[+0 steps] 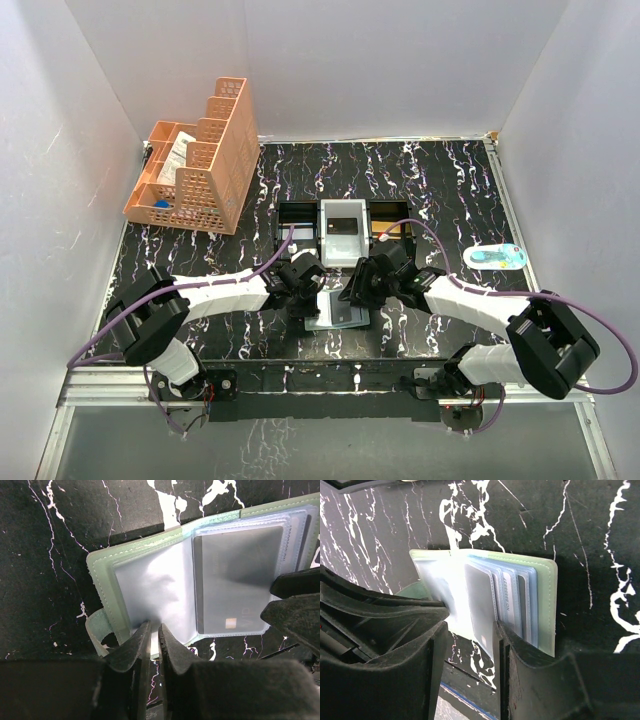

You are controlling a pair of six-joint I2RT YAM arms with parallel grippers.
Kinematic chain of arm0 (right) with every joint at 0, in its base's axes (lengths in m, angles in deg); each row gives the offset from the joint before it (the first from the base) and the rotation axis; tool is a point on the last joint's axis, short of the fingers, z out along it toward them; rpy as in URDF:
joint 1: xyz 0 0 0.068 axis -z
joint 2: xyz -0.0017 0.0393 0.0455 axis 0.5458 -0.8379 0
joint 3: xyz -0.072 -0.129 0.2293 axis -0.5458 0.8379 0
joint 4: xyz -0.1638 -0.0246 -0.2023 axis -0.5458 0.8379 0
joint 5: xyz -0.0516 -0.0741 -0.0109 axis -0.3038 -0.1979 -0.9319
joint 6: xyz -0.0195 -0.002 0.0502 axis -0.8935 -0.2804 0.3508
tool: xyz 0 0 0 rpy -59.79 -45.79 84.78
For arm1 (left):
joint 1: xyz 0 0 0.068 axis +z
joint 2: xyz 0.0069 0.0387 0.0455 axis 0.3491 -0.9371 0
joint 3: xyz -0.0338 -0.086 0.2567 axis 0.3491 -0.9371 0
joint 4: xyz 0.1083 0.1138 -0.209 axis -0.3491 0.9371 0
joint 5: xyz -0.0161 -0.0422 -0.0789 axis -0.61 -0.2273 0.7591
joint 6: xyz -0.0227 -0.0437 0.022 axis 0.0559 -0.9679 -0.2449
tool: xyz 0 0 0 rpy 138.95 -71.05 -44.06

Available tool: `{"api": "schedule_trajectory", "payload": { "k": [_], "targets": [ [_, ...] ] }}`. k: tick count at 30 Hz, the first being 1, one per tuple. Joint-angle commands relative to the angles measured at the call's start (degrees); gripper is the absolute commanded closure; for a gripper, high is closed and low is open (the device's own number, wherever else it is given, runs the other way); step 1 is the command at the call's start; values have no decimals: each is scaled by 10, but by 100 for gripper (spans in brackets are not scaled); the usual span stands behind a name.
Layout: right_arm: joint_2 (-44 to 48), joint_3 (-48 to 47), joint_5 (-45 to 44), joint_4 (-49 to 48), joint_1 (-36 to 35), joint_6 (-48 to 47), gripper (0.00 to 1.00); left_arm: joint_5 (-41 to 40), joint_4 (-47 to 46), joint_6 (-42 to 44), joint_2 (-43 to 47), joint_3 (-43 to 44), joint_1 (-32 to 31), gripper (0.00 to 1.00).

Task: Take the credit cards out of the card holder

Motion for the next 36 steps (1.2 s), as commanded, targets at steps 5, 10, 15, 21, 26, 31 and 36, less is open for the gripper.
{"api": "schedule_trajectory", "payload": {
  "k": [5,10,15,21,26,31,36],
  "targets": [
    [3,-11,60,-70,-11,22,62,-17,21,8,-17,0,2,90],
    [8,-18,65,-67,-11,19,63,-17,24,10,-17,5,2,90],
    [-1,-25,88,-69,-10,16,64,-18,29,15,-21,13,2,90],
    [5,-29,85,-56,-10,14,64,-18,30,16,-21,17,2,90],
    [-4,-31,89,-53,-10,7,63,-18,28,14,-19,14,2,90],
    [-28,-33,119,-85,-11,8,63,-23,33,14,-15,13,2,90],
    [-46,-46,144,-115,-11,12,62,-38,46,7,5,8,2,89]
  ]
}}
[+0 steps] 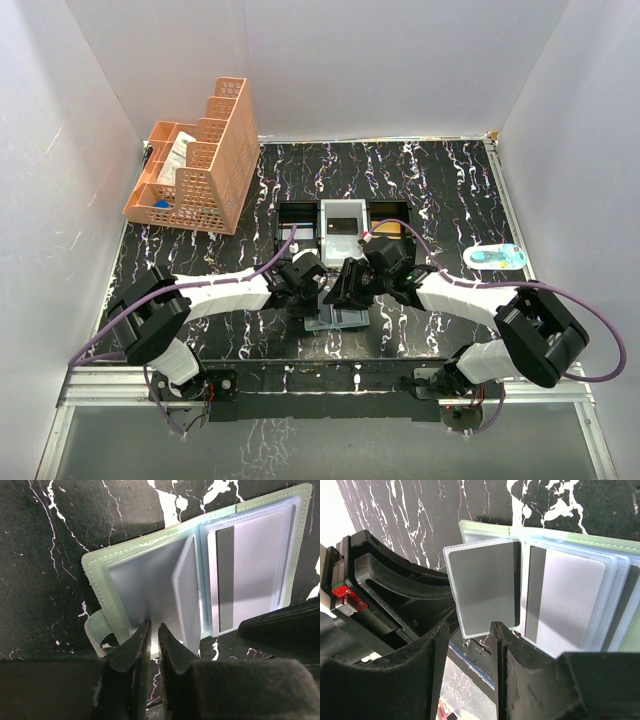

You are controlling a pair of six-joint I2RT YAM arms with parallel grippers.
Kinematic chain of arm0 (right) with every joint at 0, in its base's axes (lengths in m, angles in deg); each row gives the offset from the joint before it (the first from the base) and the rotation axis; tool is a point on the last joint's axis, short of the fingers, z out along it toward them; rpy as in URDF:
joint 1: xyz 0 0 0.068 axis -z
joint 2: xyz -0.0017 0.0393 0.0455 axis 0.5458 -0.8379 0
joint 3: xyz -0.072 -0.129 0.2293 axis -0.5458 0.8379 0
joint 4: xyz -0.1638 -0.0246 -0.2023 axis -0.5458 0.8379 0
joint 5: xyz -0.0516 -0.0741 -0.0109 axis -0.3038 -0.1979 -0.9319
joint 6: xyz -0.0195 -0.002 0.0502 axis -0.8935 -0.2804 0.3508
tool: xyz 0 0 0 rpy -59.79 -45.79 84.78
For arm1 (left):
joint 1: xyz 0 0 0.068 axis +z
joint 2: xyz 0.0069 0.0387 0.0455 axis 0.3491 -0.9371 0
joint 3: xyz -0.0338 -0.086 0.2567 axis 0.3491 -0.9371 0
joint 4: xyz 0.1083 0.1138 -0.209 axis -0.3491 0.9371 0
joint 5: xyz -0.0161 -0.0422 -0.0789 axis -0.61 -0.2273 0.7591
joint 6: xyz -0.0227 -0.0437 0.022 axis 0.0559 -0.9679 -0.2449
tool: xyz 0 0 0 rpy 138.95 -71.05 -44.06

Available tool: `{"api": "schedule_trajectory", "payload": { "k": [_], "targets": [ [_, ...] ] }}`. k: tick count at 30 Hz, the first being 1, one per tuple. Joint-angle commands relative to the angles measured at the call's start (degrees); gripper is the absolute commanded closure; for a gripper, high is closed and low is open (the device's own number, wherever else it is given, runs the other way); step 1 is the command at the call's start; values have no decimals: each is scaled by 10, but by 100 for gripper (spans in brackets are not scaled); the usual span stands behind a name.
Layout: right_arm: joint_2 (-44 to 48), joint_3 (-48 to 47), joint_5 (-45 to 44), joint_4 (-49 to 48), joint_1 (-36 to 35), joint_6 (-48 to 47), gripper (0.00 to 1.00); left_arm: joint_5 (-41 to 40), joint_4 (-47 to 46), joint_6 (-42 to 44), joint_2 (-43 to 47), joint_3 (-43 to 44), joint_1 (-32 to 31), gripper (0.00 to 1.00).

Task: Take the credit cards out of the card holder

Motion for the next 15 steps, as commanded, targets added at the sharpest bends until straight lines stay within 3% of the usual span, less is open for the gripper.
{"api": "schedule_trajectory", "payload": {
  "k": [1,5,11,15],
  "targets": [
    [-17,-35,41,-52,-3,3,62,-37,33,-4,16,-6,2,88],
    [-43,-49,58,-56,-3,-3,61,-68,69,-24,49,-16,2,84],
    [-20,-77,-30,17,-3,-34,61,-124,149,-69,148,-39,2,73],
    [-28,-76,-30,21,-3,-38,62,-132,152,-57,209,-36,2,64]
  ]
}}
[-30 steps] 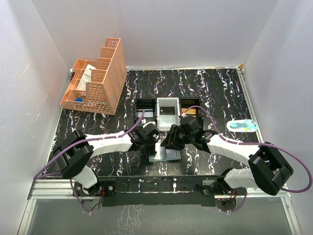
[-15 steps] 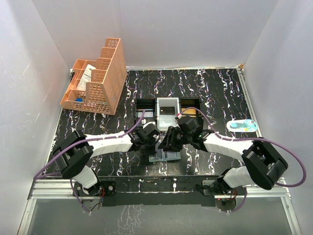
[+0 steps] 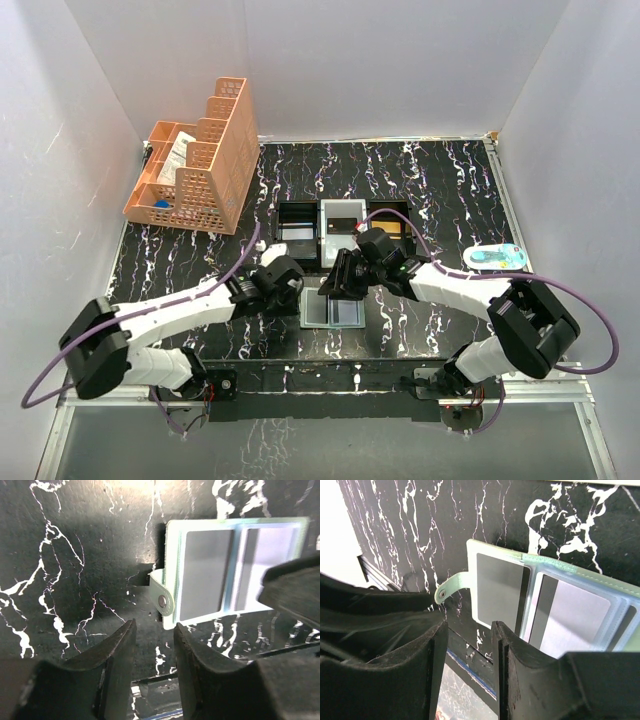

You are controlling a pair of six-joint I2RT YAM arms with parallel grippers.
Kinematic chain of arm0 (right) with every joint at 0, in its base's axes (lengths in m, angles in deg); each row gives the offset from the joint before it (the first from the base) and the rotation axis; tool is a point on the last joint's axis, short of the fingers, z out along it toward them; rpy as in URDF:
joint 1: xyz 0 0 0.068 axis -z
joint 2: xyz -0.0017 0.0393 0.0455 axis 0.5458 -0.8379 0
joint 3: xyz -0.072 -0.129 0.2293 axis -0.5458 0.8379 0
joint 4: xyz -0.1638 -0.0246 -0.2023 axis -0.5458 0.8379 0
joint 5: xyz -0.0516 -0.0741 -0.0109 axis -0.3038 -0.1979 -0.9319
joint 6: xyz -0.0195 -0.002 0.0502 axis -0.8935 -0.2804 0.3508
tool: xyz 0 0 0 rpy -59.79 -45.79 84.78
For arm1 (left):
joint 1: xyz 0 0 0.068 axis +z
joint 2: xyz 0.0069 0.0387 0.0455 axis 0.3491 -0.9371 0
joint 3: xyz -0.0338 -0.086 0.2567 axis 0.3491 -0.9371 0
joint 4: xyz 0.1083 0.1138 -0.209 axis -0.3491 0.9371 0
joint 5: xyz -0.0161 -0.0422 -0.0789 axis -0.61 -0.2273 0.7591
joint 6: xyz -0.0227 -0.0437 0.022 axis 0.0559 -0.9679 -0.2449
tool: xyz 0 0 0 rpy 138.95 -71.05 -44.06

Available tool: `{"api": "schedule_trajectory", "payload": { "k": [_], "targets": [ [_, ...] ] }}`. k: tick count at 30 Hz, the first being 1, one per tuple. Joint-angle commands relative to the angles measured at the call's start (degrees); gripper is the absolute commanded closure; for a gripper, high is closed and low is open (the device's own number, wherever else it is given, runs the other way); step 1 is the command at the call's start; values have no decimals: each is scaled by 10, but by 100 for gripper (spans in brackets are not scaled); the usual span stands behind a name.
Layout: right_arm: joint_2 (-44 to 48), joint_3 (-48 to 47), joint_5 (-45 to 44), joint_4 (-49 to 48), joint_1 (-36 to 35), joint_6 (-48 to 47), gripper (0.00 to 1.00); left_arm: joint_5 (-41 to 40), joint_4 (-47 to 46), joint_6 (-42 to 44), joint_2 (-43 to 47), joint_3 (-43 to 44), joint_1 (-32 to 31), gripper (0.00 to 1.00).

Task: Take the credit cards out of the card holder

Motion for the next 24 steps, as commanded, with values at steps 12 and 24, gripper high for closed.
{"api": "schedule_trajectory", "payload": {
  "k": [12,24],
  "targets": [
    [-5,5,-26,-23,-2,4,66,89,-91,77,17,75,3,52],
    [-52,5,-2,-34,-3,0,69,111,-107,32,-41,43,26,68]
  ]
}}
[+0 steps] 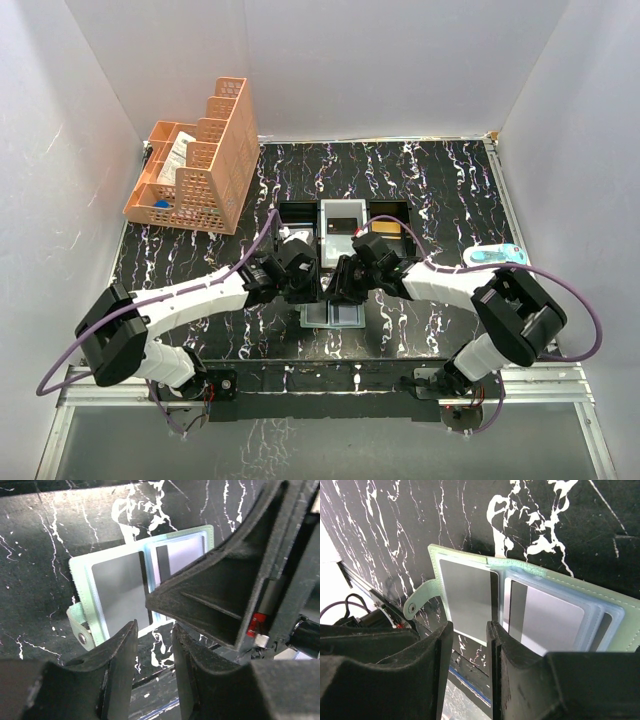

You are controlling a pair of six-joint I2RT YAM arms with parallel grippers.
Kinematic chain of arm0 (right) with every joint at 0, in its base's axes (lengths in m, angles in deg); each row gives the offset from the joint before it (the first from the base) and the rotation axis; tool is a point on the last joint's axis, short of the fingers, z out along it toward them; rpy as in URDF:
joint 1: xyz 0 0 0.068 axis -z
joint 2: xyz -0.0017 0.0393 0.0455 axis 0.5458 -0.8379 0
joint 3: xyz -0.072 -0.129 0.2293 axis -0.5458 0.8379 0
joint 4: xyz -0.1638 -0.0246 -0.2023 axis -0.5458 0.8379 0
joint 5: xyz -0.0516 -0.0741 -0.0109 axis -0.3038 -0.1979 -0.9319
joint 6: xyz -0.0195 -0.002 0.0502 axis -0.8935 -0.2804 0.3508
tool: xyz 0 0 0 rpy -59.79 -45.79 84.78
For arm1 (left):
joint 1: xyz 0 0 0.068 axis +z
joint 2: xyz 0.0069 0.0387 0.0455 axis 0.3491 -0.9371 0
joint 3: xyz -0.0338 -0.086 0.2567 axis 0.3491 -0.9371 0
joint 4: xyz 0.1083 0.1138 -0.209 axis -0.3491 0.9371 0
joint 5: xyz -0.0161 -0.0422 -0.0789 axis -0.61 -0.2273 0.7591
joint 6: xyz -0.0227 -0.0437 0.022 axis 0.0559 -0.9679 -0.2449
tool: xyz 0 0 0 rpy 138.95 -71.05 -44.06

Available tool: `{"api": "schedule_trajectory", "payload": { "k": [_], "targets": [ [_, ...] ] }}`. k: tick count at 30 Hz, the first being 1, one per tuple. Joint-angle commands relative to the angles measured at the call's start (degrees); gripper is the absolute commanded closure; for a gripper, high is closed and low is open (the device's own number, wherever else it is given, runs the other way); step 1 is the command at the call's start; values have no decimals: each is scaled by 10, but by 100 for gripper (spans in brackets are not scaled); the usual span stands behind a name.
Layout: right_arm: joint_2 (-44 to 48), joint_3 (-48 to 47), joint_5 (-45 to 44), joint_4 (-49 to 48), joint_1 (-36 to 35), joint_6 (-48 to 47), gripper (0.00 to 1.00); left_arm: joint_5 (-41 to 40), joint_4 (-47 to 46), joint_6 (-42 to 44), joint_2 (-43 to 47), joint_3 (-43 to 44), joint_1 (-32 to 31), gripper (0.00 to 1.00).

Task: Take the credit cards out of the card holder

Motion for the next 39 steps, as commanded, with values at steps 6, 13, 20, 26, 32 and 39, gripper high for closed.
{"api": "schedule_trajectory", "payload": {
  "k": [6,13,20,26,32,39],
  "targets": [
    [-29,7,-4,-16,-3,-6,71,32,-21,-8,-56,-33,20,75],
    [-24,8,-59,35,-3,-22,73,10,16,-19,-89,-37,19,87],
    [-30,24,-56,23,-3,-17,73,21,-3,-18,-85,-69,20,88],
    [-38,31,-48,4,-3,-12,73,35,-17,-25,-93,-80,20,90],
    [-50,33,-46,-4,-4,-14,73,47,-26,-29,-95,-87,20,90],
    [-59,34,-28,-29,-5,-14,76,48,-31,-35,-92,-99,20,90]
  ]
}}
